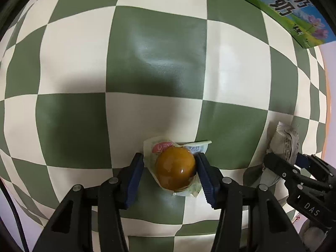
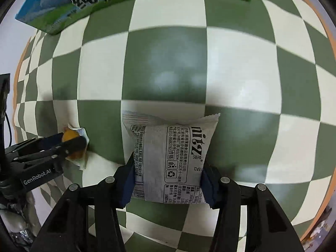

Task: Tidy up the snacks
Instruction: 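Lift both held snacks and carry them over the box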

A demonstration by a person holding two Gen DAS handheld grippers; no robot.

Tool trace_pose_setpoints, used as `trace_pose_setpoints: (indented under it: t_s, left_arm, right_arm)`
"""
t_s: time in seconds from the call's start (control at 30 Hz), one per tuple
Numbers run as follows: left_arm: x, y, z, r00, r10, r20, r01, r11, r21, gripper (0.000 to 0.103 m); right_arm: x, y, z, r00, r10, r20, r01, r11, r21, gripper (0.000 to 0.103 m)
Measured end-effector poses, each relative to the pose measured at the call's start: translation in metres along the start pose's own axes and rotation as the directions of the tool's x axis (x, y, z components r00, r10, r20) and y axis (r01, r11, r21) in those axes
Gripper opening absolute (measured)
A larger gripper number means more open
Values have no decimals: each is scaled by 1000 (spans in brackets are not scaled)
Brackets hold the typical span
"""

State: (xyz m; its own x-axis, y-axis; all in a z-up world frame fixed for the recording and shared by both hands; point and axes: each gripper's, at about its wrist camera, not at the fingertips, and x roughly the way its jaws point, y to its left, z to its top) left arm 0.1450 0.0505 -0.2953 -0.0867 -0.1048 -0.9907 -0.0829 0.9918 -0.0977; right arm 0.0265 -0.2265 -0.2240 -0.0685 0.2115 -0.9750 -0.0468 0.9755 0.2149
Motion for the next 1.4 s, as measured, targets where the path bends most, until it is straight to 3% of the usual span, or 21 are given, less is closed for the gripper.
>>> trace_pose_setpoints:
  t_s: [0.2, 0.3, 0.5, 0.67, 0.87, 1.2, 1.4]
  left_arm:
    - [6, -3, 4, 1000, 16, -9, -16, 1000, 4, 52]
    - [6, -4, 28, 1000, 25, -4, -25, 1000, 4, 52]
    - [-10, -10, 27, 999, 40, 23, -40, 999, 11, 48]
    - [-17, -15, 21, 999, 38, 32, -38, 999, 12, 48]
    - [-34, -18, 18, 998, 4, 57, -6, 1000, 28, 48]
    - [-110, -35, 27, 984, -94, 152, 84, 994, 71, 48]
    - [-163, -40, 45, 957, -179, 227, 159, 982, 103, 48]
  right_arm:
    - [3, -9, 8, 1000, 2, -7, -2, 1000, 27, 65]
    - [6, 9, 18, 1000, -14, -6, 14, 1000, 21, 70]
    - [18, 45, 19, 999, -47, 12, 47, 999, 7, 71]
    - [16, 46, -1, 997, -71, 42, 71, 997, -12, 57]
    - [4, 50, -7, 997, -31, 65, 31, 1000, 4, 52]
    - [-46, 66, -14, 989, 67, 135, -64, 998, -28, 51]
    - [-112, 68, 9, 964, 144, 225, -136, 989, -51, 51]
